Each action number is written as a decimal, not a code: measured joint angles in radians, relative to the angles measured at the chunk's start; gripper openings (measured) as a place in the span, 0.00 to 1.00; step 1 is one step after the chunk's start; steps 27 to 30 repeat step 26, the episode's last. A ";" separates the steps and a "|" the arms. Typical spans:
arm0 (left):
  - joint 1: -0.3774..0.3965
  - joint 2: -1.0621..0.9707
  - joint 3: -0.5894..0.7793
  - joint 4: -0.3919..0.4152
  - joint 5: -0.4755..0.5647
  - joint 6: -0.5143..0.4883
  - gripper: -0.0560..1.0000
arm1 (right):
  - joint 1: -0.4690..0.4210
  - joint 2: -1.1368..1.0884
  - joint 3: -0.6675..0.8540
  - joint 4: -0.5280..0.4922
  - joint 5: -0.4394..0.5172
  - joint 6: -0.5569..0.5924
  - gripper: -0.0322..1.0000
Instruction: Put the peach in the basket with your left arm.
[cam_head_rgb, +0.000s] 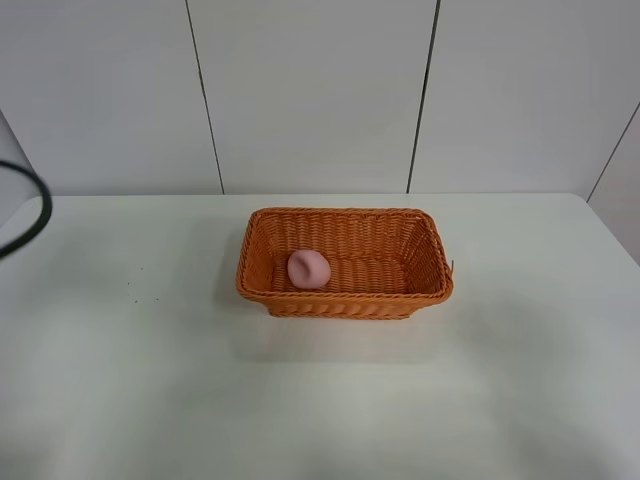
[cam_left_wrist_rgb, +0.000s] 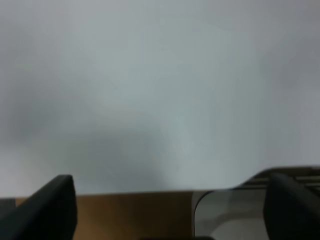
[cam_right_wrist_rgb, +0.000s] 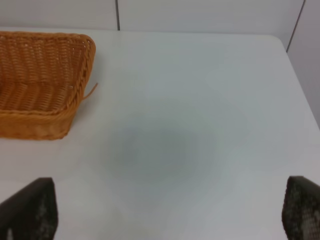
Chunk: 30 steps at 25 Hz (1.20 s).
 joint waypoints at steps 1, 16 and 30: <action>0.000 -0.062 0.047 -0.001 -0.009 -0.003 0.80 | 0.000 0.000 0.000 0.000 0.000 0.000 0.70; 0.000 -0.736 0.295 -0.049 -0.102 -0.015 0.79 | 0.000 0.000 0.000 0.000 0.000 0.000 0.70; 0.000 -0.790 0.295 -0.049 -0.102 -0.015 0.79 | 0.000 0.000 0.000 0.000 0.000 0.000 0.70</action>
